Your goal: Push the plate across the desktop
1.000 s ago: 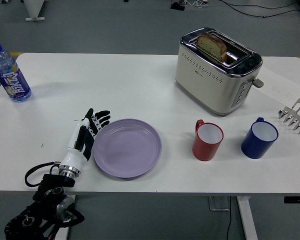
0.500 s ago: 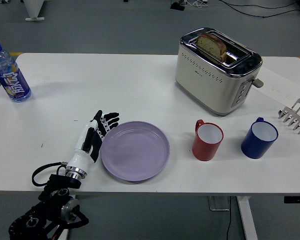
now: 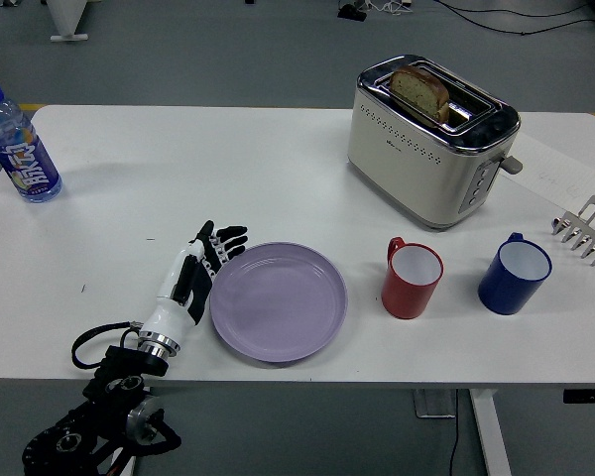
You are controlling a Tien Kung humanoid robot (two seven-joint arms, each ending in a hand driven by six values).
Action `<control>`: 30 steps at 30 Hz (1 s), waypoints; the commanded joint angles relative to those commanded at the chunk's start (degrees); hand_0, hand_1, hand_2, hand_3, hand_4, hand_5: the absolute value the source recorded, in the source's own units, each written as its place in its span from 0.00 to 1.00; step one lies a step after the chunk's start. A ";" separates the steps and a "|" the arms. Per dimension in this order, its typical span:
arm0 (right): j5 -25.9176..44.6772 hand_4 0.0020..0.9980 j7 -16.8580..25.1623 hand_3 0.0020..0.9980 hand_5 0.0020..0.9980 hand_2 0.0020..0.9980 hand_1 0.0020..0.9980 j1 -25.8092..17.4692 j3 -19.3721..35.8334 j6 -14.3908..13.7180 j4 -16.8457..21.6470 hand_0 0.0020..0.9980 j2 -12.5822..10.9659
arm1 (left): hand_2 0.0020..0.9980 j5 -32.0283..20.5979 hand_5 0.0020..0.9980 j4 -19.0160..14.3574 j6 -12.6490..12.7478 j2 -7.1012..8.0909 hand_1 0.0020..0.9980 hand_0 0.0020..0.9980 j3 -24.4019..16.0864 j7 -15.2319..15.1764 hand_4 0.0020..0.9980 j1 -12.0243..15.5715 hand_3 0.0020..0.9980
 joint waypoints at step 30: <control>-0.36 0.19 -0.25 0.61 0.12 0.67 0.60 -0.93 0.28 0.01 0.00 0.64 -0.08 | 0.78 0.28 1.00 -0.93 0.17 0.00 0.79 0.76 0.28 -0.08 0.61 0.75 0.64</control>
